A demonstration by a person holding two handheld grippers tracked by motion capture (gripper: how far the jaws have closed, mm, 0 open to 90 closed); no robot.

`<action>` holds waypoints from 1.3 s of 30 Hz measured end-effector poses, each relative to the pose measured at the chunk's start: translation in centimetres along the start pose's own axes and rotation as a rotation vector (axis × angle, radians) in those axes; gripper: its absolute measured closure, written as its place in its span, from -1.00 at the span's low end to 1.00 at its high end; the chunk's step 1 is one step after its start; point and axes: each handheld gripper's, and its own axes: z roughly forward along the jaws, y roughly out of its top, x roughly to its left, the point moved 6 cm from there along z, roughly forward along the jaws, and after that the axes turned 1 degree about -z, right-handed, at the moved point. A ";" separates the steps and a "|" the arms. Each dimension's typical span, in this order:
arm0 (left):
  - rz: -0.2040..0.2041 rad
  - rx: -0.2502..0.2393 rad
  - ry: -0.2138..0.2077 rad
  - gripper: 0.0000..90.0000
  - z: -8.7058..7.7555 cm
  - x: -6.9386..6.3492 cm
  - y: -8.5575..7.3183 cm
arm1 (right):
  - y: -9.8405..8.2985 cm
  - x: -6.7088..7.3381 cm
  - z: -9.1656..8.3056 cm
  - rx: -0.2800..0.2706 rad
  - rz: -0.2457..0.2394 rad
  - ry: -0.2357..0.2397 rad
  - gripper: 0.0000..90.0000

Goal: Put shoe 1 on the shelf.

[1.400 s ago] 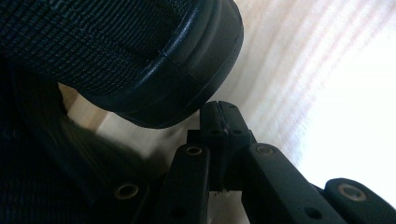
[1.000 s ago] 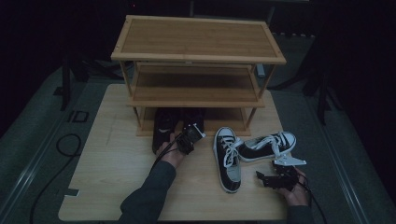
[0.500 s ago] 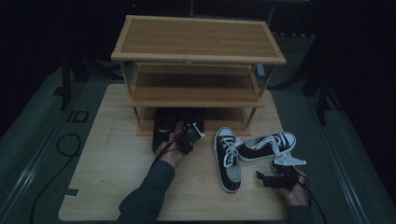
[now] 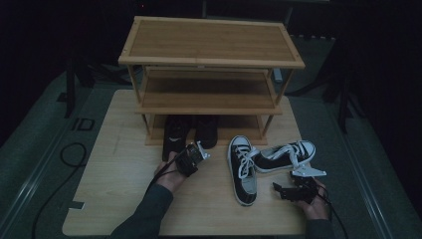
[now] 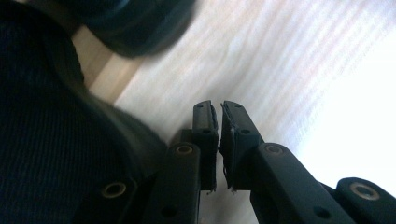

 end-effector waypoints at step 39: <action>-0.137 0.112 0.118 0.93 0.1 5.0 -7.3 | 0.0 0.0 0.0 0.000 0.000 0.000 -0.72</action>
